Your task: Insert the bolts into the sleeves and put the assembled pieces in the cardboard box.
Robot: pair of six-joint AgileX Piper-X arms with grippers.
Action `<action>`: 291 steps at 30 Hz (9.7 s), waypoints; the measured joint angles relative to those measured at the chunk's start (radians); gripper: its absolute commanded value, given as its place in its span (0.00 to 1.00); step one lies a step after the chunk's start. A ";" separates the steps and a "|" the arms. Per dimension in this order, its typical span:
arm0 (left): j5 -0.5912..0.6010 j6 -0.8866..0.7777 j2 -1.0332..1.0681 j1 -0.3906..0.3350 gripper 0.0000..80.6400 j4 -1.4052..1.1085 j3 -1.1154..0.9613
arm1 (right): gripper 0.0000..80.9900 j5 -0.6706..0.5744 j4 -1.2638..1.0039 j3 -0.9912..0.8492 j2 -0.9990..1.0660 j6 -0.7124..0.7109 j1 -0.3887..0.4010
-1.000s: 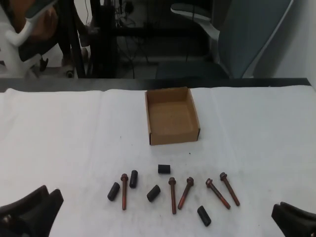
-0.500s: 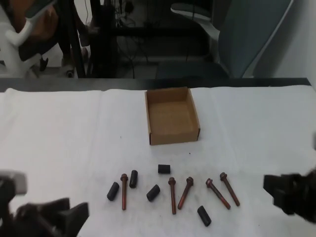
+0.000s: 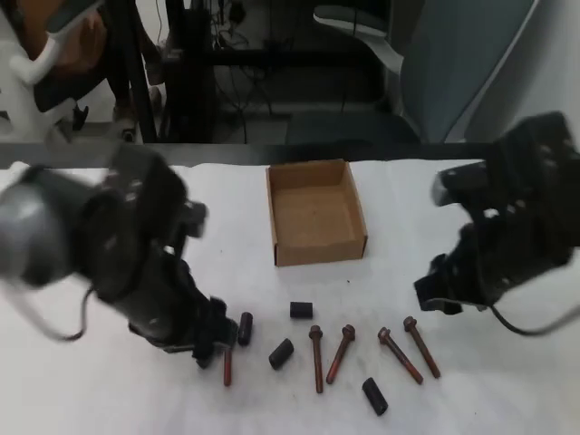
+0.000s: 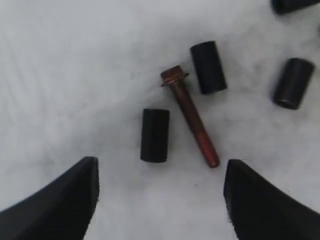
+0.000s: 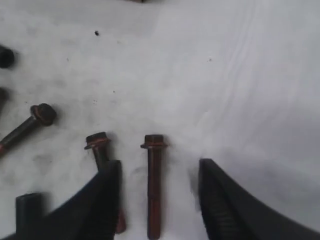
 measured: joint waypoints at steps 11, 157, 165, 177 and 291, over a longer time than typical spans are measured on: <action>-0.089 0.114 0.191 0.000 0.78 0.049 -0.102 | 0.56 0.023 0.043 -0.121 0.234 -0.101 0.014; 0.288 -0.130 0.386 -0.096 0.02 -0.910 -0.243 | 0.72 0.074 0.234 0.008 -0.169 0.009 0.368; 0.241 -0.130 0.627 -0.091 0.10 -0.780 -0.524 | 0.72 0.068 0.232 0.007 -0.005 -0.035 0.368; 0.224 -0.131 0.705 -0.067 0.87 -0.719 -0.669 | 0.37 0.071 0.143 0.006 0.153 -0.083 0.368; -0.080 -0.406 -0.240 -0.554 0.02 -1.593 0.470 | 0.01 0.195 -0.948 0.712 -0.706 0.248 0.648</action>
